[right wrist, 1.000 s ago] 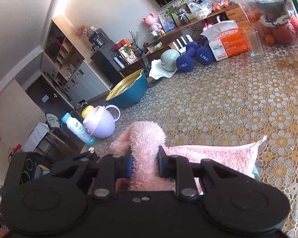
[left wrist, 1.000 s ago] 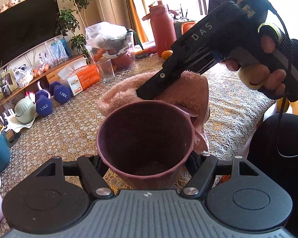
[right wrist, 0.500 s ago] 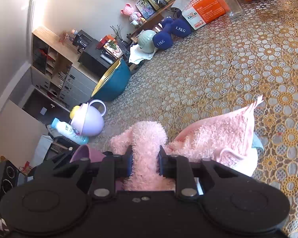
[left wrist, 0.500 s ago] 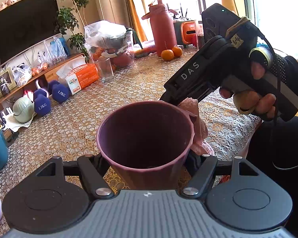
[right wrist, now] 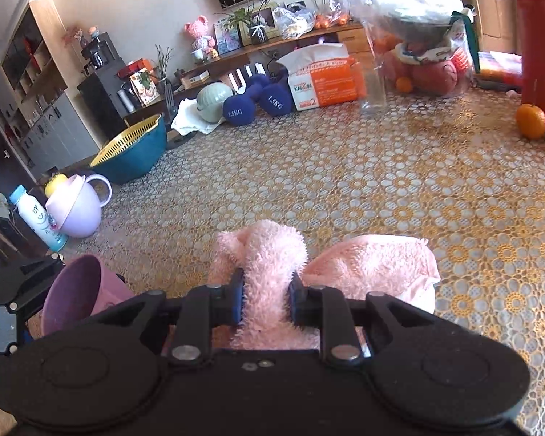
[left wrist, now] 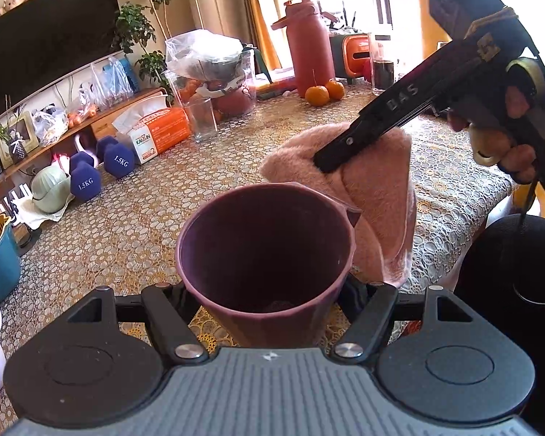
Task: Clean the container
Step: 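Wipe the cup's outer side repeatedly with the towel in the right gripper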
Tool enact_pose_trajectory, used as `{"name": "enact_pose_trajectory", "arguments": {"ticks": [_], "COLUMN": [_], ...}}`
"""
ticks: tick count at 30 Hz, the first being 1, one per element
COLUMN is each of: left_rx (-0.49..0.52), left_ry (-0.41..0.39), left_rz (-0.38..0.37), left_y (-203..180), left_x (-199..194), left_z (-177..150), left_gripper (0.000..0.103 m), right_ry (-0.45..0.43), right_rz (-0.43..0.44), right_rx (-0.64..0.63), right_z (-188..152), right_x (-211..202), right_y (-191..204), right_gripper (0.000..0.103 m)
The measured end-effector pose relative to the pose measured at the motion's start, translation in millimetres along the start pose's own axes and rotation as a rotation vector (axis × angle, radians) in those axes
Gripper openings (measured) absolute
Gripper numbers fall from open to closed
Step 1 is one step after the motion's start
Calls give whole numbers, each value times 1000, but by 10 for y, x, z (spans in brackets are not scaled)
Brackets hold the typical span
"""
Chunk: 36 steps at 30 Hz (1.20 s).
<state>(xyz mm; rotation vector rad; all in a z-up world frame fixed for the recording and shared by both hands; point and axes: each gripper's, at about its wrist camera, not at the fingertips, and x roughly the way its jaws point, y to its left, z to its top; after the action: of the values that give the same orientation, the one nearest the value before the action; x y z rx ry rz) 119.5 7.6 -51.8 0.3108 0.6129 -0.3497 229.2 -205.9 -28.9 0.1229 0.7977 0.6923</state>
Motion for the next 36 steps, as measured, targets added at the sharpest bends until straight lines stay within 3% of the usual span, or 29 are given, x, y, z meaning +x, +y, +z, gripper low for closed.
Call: {"name": "enact_pose_trajectory", "arguments": {"ticks": [7, 13, 26, 32, 36], "left_rx": [-45, -55, -65, -93, -103], "left_ry": [18, 28, 29, 30, 26], "left_rz": [9, 24, 35, 35, 54], "left_y": [26, 11, 1, 24, 39], "left_x": [12, 12, 8, -3, 12], "left_z": [16, 31, 28, 24, 46], "left_gripper": [73, 73, 73, 73, 73], "right_ry": [-92, -116, -73, -30, -74], "right_rz": [59, 149, 54, -83, -116], "right_rx": [-9, -29, -73, -143, -141], "right_z": [-44, -87, -225, -290, -263], "right_x": [-429, -500, -175, 12, -113], "right_y": [127, 344, 391, 382, 353], "right_gripper": [22, 22, 22, 22, 22]}}
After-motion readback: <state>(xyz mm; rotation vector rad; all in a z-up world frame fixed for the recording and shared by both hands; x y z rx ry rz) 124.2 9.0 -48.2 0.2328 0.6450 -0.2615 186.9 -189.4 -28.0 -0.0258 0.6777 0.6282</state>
